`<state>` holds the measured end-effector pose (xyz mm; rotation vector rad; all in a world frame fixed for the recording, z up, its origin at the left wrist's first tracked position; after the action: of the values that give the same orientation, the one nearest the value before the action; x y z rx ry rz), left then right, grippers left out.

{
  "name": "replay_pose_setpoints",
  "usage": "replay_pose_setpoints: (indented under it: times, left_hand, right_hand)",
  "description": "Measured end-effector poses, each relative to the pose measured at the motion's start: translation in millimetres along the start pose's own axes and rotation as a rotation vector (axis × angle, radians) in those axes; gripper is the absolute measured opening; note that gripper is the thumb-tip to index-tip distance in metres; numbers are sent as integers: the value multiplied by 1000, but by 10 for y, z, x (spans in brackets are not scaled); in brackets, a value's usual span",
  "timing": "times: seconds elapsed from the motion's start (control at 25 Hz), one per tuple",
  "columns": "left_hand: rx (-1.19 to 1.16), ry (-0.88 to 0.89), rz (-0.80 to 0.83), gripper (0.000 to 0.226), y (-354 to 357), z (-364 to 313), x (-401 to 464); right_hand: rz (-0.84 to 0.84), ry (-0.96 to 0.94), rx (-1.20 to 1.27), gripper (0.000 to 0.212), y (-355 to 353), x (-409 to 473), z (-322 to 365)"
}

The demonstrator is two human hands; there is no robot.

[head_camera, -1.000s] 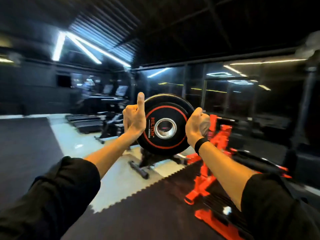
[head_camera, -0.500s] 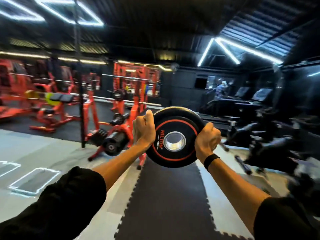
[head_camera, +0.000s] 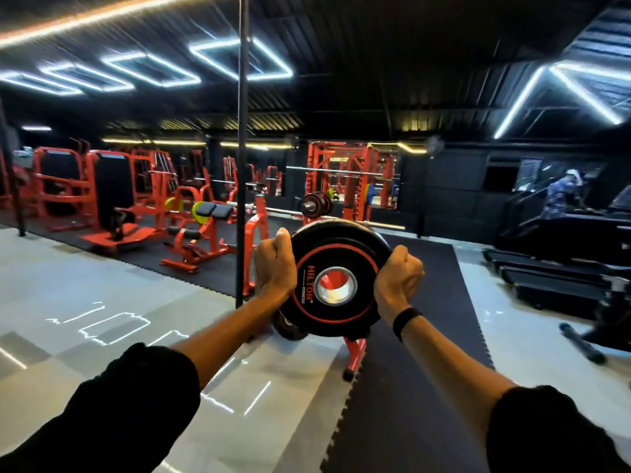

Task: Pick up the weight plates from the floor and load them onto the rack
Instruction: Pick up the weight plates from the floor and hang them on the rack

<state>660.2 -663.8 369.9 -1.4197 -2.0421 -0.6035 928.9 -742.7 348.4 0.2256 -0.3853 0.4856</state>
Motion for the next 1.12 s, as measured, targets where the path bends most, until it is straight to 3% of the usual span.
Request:
replay_pose_setpoints:
  times: [0.16,0.48,0.76,1.12]
  left_hand:
    - [2,-33,-53,42,783,787,928]
    - [69,-15,-100,45,1751,2514,2420]
    - [71,-86,-43,43,2759,4856,3813]
    - [127,-251,30,40,4170,7170,5069]
  right_hand:
    - [43,-21,4,33,1161,1027,-405]
    - [79,-21,-7,36,3292,2183,-1492]
    - [59,57,-106,31,5450,3055,-3034]
    - [10,151,-234,29,7325,4165,-4636]
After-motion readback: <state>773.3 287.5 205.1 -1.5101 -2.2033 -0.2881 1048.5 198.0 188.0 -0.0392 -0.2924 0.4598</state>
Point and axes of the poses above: each hand's wrist, its own x-axis towards the middle knuckle, its own y-axis out of the palm, z = x × y, the point moved 10 cm from there along x, towards the middle knuckle, and after that the axes turned 1 degree about y, right-handed, at the moved point
